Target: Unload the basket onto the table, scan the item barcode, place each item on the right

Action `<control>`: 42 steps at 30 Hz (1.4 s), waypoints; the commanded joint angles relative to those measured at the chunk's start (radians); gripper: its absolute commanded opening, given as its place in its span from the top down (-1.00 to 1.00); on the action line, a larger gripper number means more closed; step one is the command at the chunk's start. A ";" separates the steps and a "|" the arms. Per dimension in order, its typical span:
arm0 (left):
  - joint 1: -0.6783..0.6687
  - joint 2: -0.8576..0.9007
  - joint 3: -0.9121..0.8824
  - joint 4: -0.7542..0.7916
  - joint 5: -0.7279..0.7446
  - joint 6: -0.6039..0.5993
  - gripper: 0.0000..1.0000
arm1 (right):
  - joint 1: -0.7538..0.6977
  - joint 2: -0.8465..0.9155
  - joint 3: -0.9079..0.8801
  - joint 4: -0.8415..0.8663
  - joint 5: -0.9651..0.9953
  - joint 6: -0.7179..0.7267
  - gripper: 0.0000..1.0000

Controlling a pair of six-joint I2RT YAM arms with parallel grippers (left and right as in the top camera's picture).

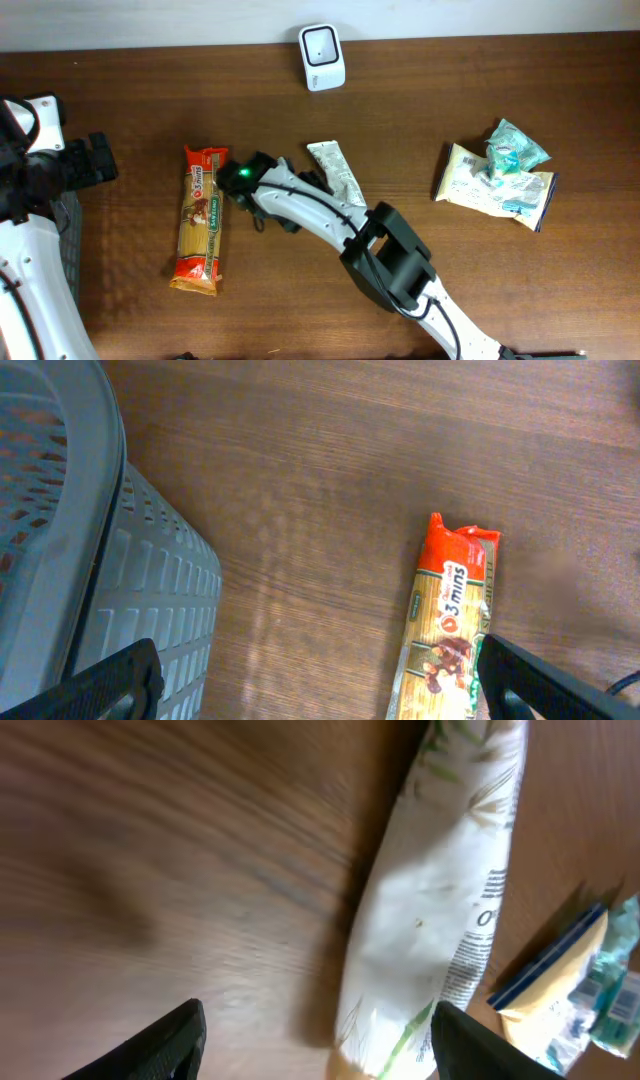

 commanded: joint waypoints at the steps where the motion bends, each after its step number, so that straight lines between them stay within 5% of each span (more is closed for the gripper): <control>1: -0.002 -0.005 0.000 0.002 0.000 0.016 -0.98 | -0.043 -0.019 0.182 -0.061 -0.107 -0.039 -0.42; 5: -0.002 -0.005 0.000 0.002 0.000 0.016 -0.98 | -0.229 -0.019 0.408 -0.121 -0.456 -0.212 -0.50; 8: -0.002 -0.005 0.000 0.002 0.000 0.016 -0.98 | -0.351 -0.017 0.336 -0.163 -0.860 -0.317 0.13; 10: -0.002 -0.005 0.000 0.002 0.000 0.016 -0.99 | -0.362 -0.017 0.262 -0.198 -0.944 -0.375 0.14; 13: -0.002 -0.005 0.000 0.002 0.000 0.016 -0.98 | -0.349 -0.017 0.082 -0.233 -0.938 -0.417 0.39; 17: -0.002 -0.005 0.000 0.002 0.000 0.016 -0.98 | -0.349 -0.017 -0.025 -0.229 -0.830 -0.405 0.46; 20: -0.002 -0.005 0.000 0.002 0.000 0.016 -0.98 | -0.364 -0.017 -0.031 -0.222 -0.449 -0.207 0.46; 23: -0.002 -0.005 0.000 0.002 0.000 0.016 -0.98 | -0.383 -0.017 -0.031 -0.154 -0.242 -0.186 0.46; 29: -0.002 -0.005 0.000 0.002 0.000 0.016 -0.98 | -0.446 -0.017 -0.031 0.146 -0.137 -0.336 0.47; 33: -0.002 -0.005 0.000 0.002 0.000 0.016 -0.98 | -0.466 -0.035 -0.002 0.179 -0.231 -0.476 0.52; 36: -0.002 -0.005 0.000 0.002 0.000 0.016 -0.98 | -0.464 -0.105 0.010 0.145 -0.417 -0.488 0.46; 38: -0.002 -0.005 0.000 0.002 0.000 0.016 -0.98 | -0.467 -0.151 0.010 0.145 -0.592 -0.346 0.33; 40: -0.002 -0.005 0.000 0.002 0.000 0.016 -0.98 | -0.474 -0.159 0.010 0.145 -0.641 -0.098 0.08; 42: -0.002 -0.005 0.000 0.002 0.000 0.016 -0.98 | -0.476 -0.146 -0.006 0.182 -0.640 0.137 -0.54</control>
